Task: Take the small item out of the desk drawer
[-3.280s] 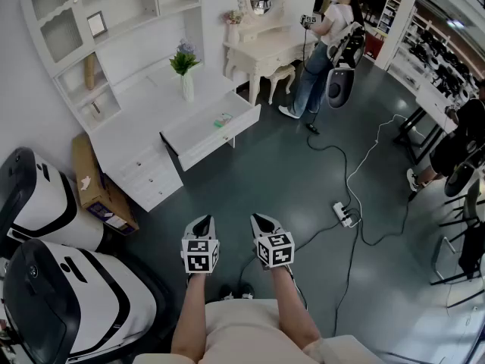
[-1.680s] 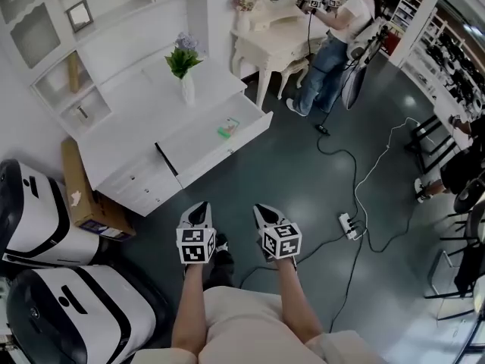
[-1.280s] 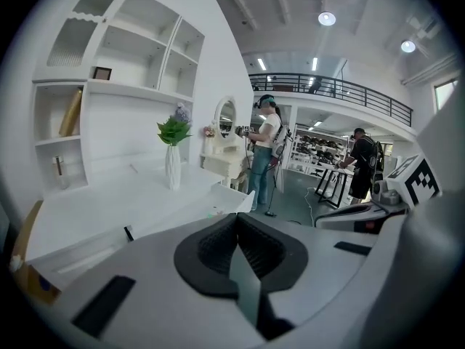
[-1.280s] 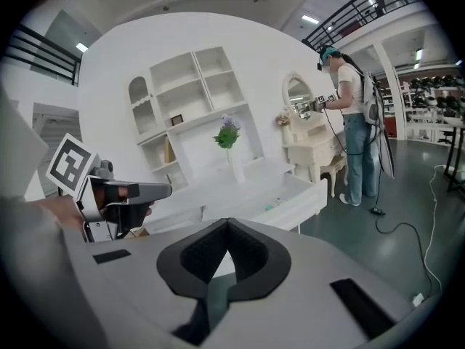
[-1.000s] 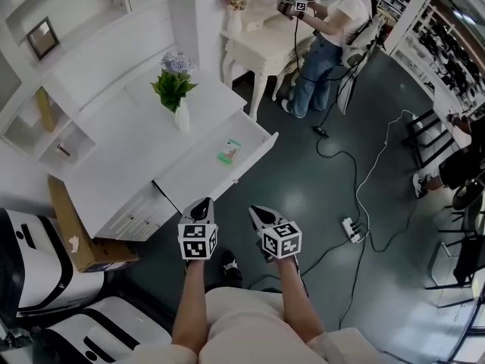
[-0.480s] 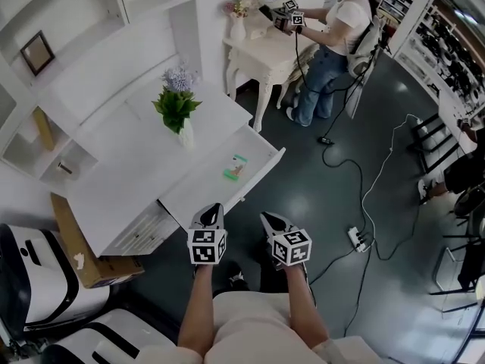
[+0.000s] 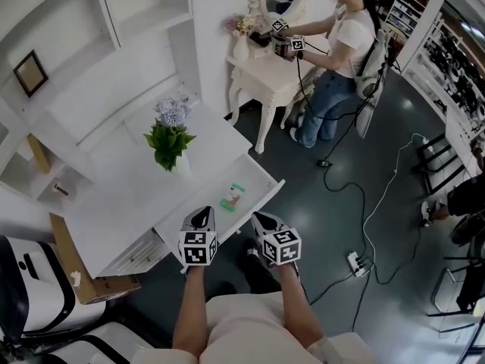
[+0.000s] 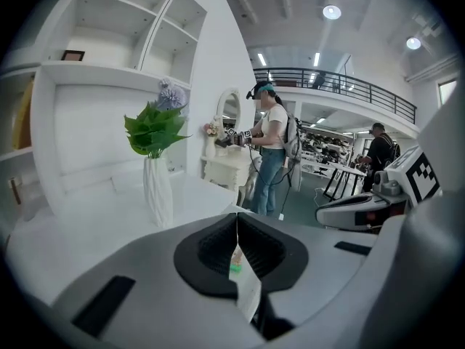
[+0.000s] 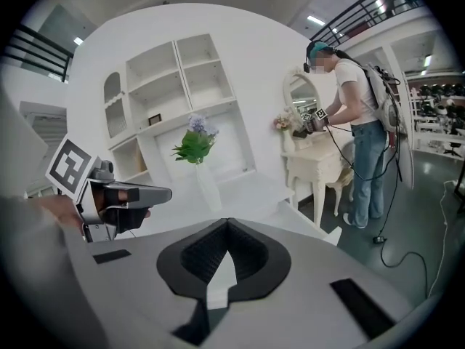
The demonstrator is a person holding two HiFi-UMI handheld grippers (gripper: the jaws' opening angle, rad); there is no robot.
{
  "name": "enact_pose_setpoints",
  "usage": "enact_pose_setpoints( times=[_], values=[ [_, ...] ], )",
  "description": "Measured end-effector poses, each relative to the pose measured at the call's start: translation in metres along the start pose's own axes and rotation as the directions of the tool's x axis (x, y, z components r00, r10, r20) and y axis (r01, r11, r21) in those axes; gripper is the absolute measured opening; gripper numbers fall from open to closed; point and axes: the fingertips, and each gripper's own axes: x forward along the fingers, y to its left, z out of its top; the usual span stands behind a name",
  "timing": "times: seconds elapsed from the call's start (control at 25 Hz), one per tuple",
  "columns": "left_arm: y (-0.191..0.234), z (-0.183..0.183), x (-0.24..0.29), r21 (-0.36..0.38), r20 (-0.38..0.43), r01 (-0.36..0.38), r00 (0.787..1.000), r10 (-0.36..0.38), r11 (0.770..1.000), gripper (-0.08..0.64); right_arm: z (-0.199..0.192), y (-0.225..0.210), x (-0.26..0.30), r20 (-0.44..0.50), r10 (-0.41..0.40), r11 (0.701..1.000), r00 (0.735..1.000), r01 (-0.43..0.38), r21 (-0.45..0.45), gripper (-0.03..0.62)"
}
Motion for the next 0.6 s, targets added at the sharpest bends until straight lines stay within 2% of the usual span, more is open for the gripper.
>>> enact_pose_setpoints(
  times=[0.24,0.44,0.6],
  values=[
    [0.006,0.03,0.05,0.005,-0.012,-0.014,1.0,0.014,1.0,0.018,0.041,-0.041,0.031,0.026,0.016,1.0,1.0,-0.017,0.019,0.025],
    [0.011,0.039,0.084,-0.003,-0.03,-0.036,0.999,0.035,0.999,0.018,0.05,-0.067,0.052,0.007,0.034,0.999,0.999,-0.034,0.034,0.025],
    [0.005,0.045,0.11,-0.016,-0.042,-0.029,0.999,0.029,0.999,0.018,0.052,-0.082,0.06,-0.026,0.067,0.998,0.997,-0.068,-0.006,0.025]
  ],
)
